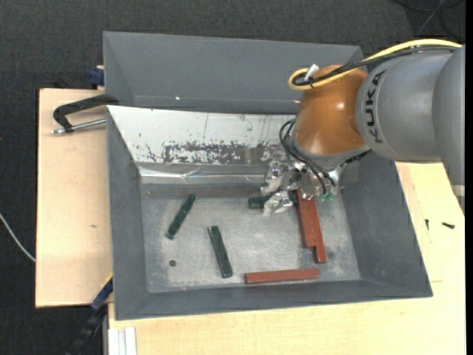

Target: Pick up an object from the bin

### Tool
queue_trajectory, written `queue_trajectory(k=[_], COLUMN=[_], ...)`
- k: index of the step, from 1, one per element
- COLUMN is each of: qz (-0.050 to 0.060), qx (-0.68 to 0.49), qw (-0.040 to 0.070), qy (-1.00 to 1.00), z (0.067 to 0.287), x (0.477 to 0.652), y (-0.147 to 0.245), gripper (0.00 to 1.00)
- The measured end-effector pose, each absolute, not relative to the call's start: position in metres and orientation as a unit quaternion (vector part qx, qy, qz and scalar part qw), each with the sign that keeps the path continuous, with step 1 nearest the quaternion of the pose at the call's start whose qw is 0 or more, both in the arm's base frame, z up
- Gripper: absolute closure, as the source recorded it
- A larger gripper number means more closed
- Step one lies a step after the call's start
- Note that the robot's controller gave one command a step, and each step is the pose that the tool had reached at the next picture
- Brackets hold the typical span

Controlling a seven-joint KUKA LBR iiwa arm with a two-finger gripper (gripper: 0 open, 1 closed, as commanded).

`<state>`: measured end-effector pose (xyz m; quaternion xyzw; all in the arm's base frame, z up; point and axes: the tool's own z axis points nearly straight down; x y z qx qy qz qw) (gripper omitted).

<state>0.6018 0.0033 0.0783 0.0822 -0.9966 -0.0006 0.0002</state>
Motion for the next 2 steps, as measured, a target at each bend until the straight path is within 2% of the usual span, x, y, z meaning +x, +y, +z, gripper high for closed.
queue_trajectory(k=[1, 2], qz=[-0.001, 0.000], qx=[0.082, 0.091], qw=[0.000, -0.004], qy=[-0.997, -0.996], z=[0.078, 0.227], x=[0.602, 0.587], y=[0.003, -0.008], gripper=[1.00, 1.00])
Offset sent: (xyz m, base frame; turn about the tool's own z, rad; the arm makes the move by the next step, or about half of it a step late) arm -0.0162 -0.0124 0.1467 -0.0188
